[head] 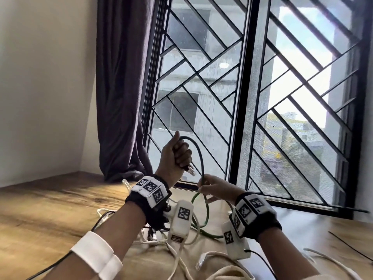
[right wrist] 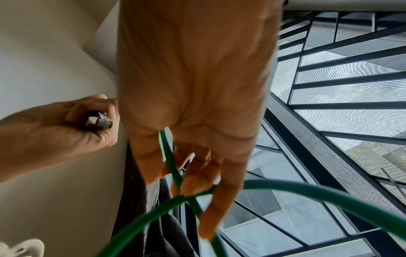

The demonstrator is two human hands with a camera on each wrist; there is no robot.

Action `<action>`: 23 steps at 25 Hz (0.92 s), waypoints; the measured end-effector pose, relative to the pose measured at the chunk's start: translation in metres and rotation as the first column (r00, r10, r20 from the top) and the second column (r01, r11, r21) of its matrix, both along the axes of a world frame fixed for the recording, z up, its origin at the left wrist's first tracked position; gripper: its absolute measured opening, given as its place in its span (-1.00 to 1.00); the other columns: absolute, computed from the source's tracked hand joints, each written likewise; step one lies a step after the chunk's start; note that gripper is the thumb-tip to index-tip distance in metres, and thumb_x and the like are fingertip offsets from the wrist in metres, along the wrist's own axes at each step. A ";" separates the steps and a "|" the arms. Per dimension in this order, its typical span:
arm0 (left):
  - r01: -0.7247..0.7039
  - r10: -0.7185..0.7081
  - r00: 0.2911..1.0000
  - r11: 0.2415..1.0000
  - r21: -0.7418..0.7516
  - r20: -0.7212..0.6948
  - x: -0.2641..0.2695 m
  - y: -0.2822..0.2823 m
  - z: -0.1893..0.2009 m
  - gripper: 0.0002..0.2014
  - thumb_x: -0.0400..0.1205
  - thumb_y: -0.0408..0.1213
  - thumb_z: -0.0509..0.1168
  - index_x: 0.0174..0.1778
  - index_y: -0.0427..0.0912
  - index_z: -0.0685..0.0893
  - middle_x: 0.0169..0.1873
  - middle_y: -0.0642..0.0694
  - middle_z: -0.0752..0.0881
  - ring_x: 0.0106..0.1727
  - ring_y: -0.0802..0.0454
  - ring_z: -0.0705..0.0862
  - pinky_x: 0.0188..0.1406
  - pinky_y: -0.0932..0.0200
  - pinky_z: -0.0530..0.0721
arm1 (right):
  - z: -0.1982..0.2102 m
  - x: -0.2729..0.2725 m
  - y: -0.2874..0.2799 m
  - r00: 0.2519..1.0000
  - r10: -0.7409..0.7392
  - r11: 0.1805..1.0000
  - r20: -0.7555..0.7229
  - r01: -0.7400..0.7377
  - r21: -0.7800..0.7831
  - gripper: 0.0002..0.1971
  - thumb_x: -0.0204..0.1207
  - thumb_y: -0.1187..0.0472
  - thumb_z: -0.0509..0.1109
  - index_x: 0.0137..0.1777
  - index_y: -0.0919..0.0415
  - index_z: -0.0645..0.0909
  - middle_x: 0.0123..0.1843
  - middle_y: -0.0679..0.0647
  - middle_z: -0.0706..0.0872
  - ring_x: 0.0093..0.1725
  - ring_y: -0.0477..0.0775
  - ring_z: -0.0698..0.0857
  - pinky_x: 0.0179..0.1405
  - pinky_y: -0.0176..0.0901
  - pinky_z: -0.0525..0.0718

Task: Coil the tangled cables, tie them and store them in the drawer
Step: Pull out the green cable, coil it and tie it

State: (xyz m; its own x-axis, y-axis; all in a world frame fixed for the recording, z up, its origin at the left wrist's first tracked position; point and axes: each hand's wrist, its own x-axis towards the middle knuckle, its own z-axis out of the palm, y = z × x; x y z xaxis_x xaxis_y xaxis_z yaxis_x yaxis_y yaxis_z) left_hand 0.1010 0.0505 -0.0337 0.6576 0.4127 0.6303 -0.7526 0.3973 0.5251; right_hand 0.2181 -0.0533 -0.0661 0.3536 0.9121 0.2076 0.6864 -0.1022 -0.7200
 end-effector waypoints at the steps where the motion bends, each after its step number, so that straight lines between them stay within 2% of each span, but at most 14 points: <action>1: -0.006 0.006 1.000 1.000 -0.013 0.002 -0.001 0.001 0.000 -0.45 0.72 -0.05 0.05 -0.66 -0.05 0.34 -0.78 0.08 0.24 -0.81 0.23 0.17 -0.87 0.36 0.08 | -0.002 0.001 0.000 1.000 0.005 0.999 0.001 -0.005 -0.040 -0.85 0.58 0.37 0.27 -0.14 0.12 0.42 -0.19 -0.02 0.49 -0.21 -0.15 0.51 -0.21 -0.25 0.65; 3: -0.027 0.027 1.000 0.999 -0.023 -0.010 0.000 0.000 -0.002 -0.44 0.73 -0.05 0.04 -0.66 -0.05 0.33 -0.76 0.07 0.25 -0.80 0.23 0.17 -0.88 0.36 0.08 | -0.003 0.006 -0.001 0.999 -0.024 0.997 0.037 0.026 -0.075 -0.84 0.56 0.33 0.34 -0.13 0.10 0.42 -0.14 -0.02 0.51 -0.13 -0.10 0.52 -0.18 -0.25 0.63; 5: -0.061 0.061 0.997 0.998 -0.006 -0.042 0.003 -0.003 -0.004 -0.46 0.73 -0.06 0.05 -0.65 -0.05 0.31 -0.76 0.07 0.25 -0.80 0.23 0.16 -0.87 0.38 0.06 | -0.003 0.013 -0.002 0.981 -0.084 0.991 0.176 0.100 -0.085 -0.90 0.55 0.25 0.37 -0.07 0.14 0.47 -0.12 0.00 0.53 -0.12 -0.06 0.53 -0.23 -0.27 0.57; 6: -0.082 0.083 0.995 0.996 0.016 -0.061 0.004 -0.004 -0.004 -0.47 0.72 -0.06 0.06 -0.62 -0.06 0.29 -0.76 0.06 0.24 -0.80 0.22 0.15 -0.86 0.40 0.06 | -0.002 0.015 -0.003 0.958 -0.121 0.989 0.261 0.139 -0.050 -0.93 0.57 0.22 0.35 -0.04 0.17 0.52 -0.15 0.00 0.55 -0.17 -0.07 0.53 -0.25 -0.26 0.55; 8: -0.167 0.181 0.976 0.979 0.113 -0.123 0.006 -0.006 -0.005 -0.52 0.71 -0.04 0.08 -0.55 -0.08 0.27 -0.74 0.05 0.25 -0.79 0.21 0.14 -0.82 0.46 0.06 | 0.000 0.021 -0.005 0.896 -0.262 0.965 0.360 0.241 0.104 -0.83 0.62 0.18 0.27 0.01 0.24 0.66 -0.21 -0.01 0.63 -0.23 -0.08 0.56 -0.19 -0.20 0.54; 10: -0.294 0.349 0.918 0.918 0.268 -0.188 0.007 -0.007 -0.008 -0.56 0.72 -0.03 0.09 -0.49 -0.10 0.33 -0.72 0.04 0.29 -0.76 0.20 0.16 -0.77 0.47 0.09 | 0.002 0.030 -0.007 0.871 -0.396 0.904 0.291 0.316 0.287 -0.75 0.65 0.17 0.21 0.06 0.25 0.69 -0.17 0.05 0.69 -0.18 0.00 0.62 -0.07 -0.05 0.64; 11: -0.337 0.414 0.887 0.883 0.327 -0.204 0.008 -0.008 -0.010 -0.58 0.72 -0.05 0.10 -0.46 -0.12 0.39 -0.70 0.04 0.31 -0.75 0.19 0.17 -0.75 0.47 0.11 | 0.004 0.030 -0.008 0.888 -0.402 0.888 0.224 0.319 0.330 -0.75 0.66 0.17 0.18 0.08 0.24 0.67 -0.20 0.05 0.67 -0.22 0.03 0.63 -0.07 0.04 0.69; 13: -0.373 0.470 0.856 0.850 0.372 -0.215 0.011 -0.010 -0.014 -0.67 0.73 -0.11 0.11 -0.34 -0.15 0.49 -0.68 0.02 0.38 -0.72 0.17 0.22 -0.71 0.42 0.17 | 0.003 0.027 -0.009 0.943 -0.325 0.901 0.074 0.285 0.326 -0.76 0.68 0.16 0.14 0.14 0.20 0.61 -0.33 0.05 0.54 -0.44 0.01 0.58 -0.36 0.02 0.71; 15: -0.378 0.475 0.854 0.847 0.373 -0.214 0.012 -0.009 -0.014 -0.77 0.74 -0.20 0.10 -0.19 -0.18 0.52 -0.63 -0.01 0.48 -0.67 0.13 0.34 -0.70 0.35 0.28 | 0.002 0.020 -0.008 0.972 -0.235 0.943 0.012 0.225 0.245 -0.72 0.70 0.15 0.09 0.21 0.24 0.56 -0.43 0.04 0.42 -0.63 -0.08 0.43 -0.65 -0.16 0.51; 17: -0.359 0.462 0.862 0.846 0.393 -0.207 0.010 -0.007 -0.013 -0.80 0.75 -0.26 0.08 -0.14 -0.20 0.53 -0.49 -0.06 0.67 -0.55 0.08 0.53 -0.65 0.27 0.48 | 0.000 0.012 -0.006 0.991 -0.130 0.987 -0.030 0.132 0.093 -0.69 0.72 0.14 0.06 0.27 0.26 0.54 -0.48 0.02 0.32 -0.71 -0.14 0.28 -0.76 -0.32 0.27; 18: -0.349 0.465 0.861 0.834 0.427 -0.205 0.010 -0.005 -0.013 -0.80 0.75 -0.27 0.07 -0.11 -0.20 0.55 -0.33 -0.11 0.75 -0.40 0.04 0.64 -0.53 0.20 0.62 | 0.000 0.008 -0.005 0.996 -0.076 0.997 -0.052 0.076 0.011 -0.68 0.73 0.12 0.05 0.27 0.26 0.54 -0.49 0.00 0.28 -0.71 -0.17 0.23 -0.77 -0.37 0.20; 19: -0.341 0.482 0.852 0.809 0.478 -0.207 0.011 -0.003 -0.014 -0.80 0.76 -0.30 0.06 -0.05 -0.21 0.58 -0.12 -0.16 0.78 -0.19 0.01 0.72 -0.31 0.13 0.73 | 0.000 0.004 -0.005 0.998 -0.028 0.998 -0.064 0.024 -0.054 -0.67 0.72 0.09 0.06 0.25 0.23 0.56 -0.50 -0.02 0.27 -0.71 -0.18 0.20 -0.77 -0.40 0.16; 21: -0.341 0.559 0.805 0.712 0.613 -0.201 0.014 -0.003 -0.018 -0.80 0.75 -0.36 0.06 0.13 -0.24 0.59 0.20 -0.19 0.70 0.20 -0.04 0.66 0.13 0.11 0.68 | 0.001 -0.005 -0.006 0.998 0.050 0.988 -0.034 -0.055 -0.142 -0.71 0.69 0.04 0.13 0.17 0.13 0.63 -0.57 -0.09 0.29 -0.69 -0.18 0.19 -0.75 -0.40 0.15; 23: -0.325 0.631 0.757 0.589 0.740 -0.169 0.019 -0.004 -0.022 -0.76 0.74 -0.39 0.08 0.25 -0.30 0.57 0.26 -0.19 0.65 0.29 0.01 0.60 0.26 0.22 0.56 | 0.002 -0.013 -0.007 0.993 0.102 0.978 0.053 -0.091 -0.186 -0.81 0.63 0.00 0.25 -0.04 0.04 0.65 -0.59 -0.13 0.32 -0.67 -0.18 0.23 -0.73 -0.38 0.21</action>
State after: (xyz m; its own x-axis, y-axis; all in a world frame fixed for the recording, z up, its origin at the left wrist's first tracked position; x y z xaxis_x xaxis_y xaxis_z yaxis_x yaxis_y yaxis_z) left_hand 0.1196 0.0462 -0.0556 0.7212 0.3388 0.6042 -0.4014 -0.5065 0.7631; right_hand 0.2050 -0.0599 -0.0643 0.2538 0.9658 0.0530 0.7422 -0.1594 -0.6509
